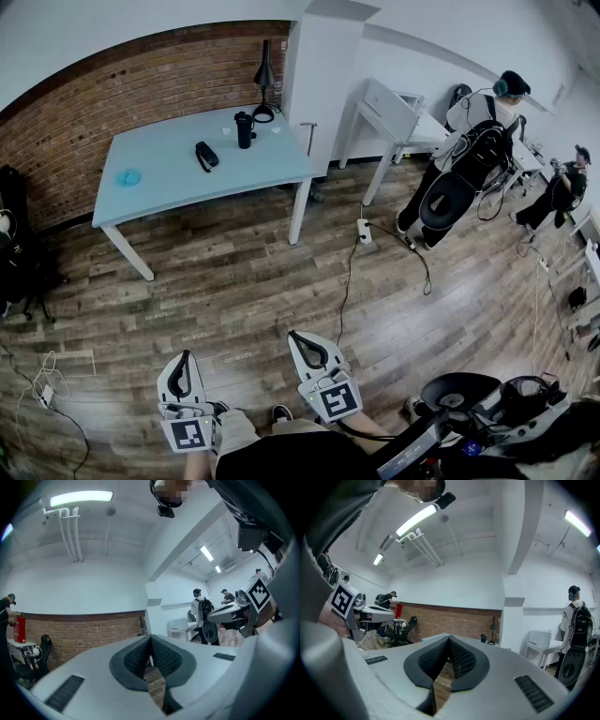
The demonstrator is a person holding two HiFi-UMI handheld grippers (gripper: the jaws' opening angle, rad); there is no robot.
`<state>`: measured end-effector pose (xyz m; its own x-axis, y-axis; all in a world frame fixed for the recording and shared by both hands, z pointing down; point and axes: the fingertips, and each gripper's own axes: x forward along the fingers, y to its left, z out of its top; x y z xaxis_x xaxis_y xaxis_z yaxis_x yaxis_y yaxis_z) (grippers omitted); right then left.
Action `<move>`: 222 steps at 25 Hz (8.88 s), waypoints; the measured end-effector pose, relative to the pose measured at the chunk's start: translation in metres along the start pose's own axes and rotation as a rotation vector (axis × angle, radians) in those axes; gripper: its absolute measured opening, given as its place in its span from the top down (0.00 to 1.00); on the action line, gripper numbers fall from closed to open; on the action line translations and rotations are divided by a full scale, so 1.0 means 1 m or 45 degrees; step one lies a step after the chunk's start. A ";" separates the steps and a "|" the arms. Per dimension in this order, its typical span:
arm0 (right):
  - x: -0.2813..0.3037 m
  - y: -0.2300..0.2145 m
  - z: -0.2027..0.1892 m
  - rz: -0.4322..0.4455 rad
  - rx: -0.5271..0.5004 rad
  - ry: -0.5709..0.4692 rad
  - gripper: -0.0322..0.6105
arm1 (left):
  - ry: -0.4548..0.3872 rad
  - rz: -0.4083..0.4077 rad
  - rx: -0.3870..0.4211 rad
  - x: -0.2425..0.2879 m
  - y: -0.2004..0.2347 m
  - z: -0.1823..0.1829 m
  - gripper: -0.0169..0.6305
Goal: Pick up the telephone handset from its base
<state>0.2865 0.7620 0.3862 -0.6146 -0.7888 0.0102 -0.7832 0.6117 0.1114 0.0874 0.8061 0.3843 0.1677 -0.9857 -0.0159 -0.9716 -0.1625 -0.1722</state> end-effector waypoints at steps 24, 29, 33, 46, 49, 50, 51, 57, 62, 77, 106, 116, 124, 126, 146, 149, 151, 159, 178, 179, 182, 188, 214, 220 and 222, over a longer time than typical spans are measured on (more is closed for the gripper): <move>0.148 0.145 0.030 -0.055 -0.035 0.050 0.92 | -0.045 -0.201 -0.027 0.001 0.179 -0.041 0.94; 0.172 0.157 0.027 -0.071 -0.051 0.126 0.92 | -0.013 -0.247 -0.104 0.022 0.204 -0.056 0.94; 0.216 0.159 0.014 -0.005 -0.002 0.173 0.92 | 0.028 -0.193 -0.152 0.041 0.231 -0.066 0.94; 0.306 0.068 0.038 0.095 -0.015 -0.073 0.92 | 0.062 -0.176 -0.086 0.150 0.200 -0.050 0.94; 0.319 0.039 0.033 0.099 0.023 -0.069 0.92 | 0.054 -0.178 -0.050 0.180 0.190 -0.041 0.94; 0.320 0.031 0.028 0.093 0.037 -0.059 0.92 | 0.043 -0.185 -0.023 0.187 0.185 -0.039 0.94; 0.322 0.023 0.023 0.086 0.048 -0.045 0.92 | 0.030 -0.191 0.011 0.194 0.181 -0.037 0.94; 0.347 -0.009 -0.005 0.065 0.055 0.018 0.92 | 0.070 -0.221 0.049 0.227 0.174 -0.049 0.94; 0.375 -0.022 -0.015 0.030 0.064 0.067 0.92 | 0.121 -0.258 0.010 0.258 0.186 -0.070 0.94; 0.479 -0.008 0.025 -0.054 -0.067 0.101 0.92 | 0.052 -0.446 -0.018 0.351 0.254 -0.067 0.94; 0.645 -0.203 -0.054 0.088 0.130 0.143 0.92 | 0.305 -0.410 0.100 0.576 0.221 -0.089 0.94; 0.708 -0.226 -0.071 0.066 0.114 0.198 0.92 | 0.334 -0.376 0.014 0.628 0.262 -0.118 0.94; 0.783 -0.209 -0.039 0.080 0.034 0.219 0.92 | 0.251 -0.419 -0.023 0.688 0.325 -0.121 0.94; 0.805 -0.201 -0.033 0.102 -0.001 0.236 0.92 | 0.223 -0.398 -0.041 0.703 0.343 -0.120 0.94; 0.919 -0.217 -0.071 0.187 -0.018 0.364 0.92 | 0.381 -0.232 -0.078 0.760 0.451 -0.171 0.94; 0.941 -0.244 -0.079 0.196 0.006 0.342 0.92 | 0.405 -0.220 -0.024 0.780 0.447 -0.164 0.94; 0.955 -0.266 -0.086 0.184 0.037 0.328 0.92 | 0.422 -0.210 -0.014 0.794 0.440 -0.158 0.94; 0.987 -0.327 -0.149 0.160 0.151 0.374 0.92 | 0.415 -0.230 -0.006 0.845 0.395 -0.140 0.94; 1.016 -0.316 -0.218 0.134 0.112 0.553 0.86 | 0.463 -0.281 -0.012 0.846 0.419 -0.177 0.94; 1.017 -0.316 -0.224 0.138 0.110 0.570 0.86 | 0.461 -0.275 -0.016 0.846 0.421 -0.176 0.94; 1.020 -0.312 -0.240 0.160 0.116 0.626 0.83 | 0.474 -0.254 -0.029 0.842 0.422 -0.180 0.94; 1.028 -0.306 -0.263 0.219 0.121 0.704 0.77 | 0.505 -0.213 -0.062 0.832 0.419 -0.192 0.94; 1.040 -0.288 -0.327 0.196 0.187 0.959 0.60 | 0.514 -0.172 -0.106 0.838 0.423 -0.202 0.94; 1.041 -0.288 -0.331 0.197 0.186 0.977 0.60 | 0.529 -0.190 -0.103 0.837 0.418 -0.204 0.94; 1.042 -0.288 -0.331 0.198 0.190 0.980 0.60 | 0.526 -0.187 -0.108 0.836 0.418 -0.205 0.94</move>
<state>-0.0971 -0.2556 0.6940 -0.5230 -0.4806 0.7039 -0.7315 0.6770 -0.0813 -0.2123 -0.0954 0.5007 0.2408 -0.8843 0.4001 -0.9556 -0.2881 -0.0617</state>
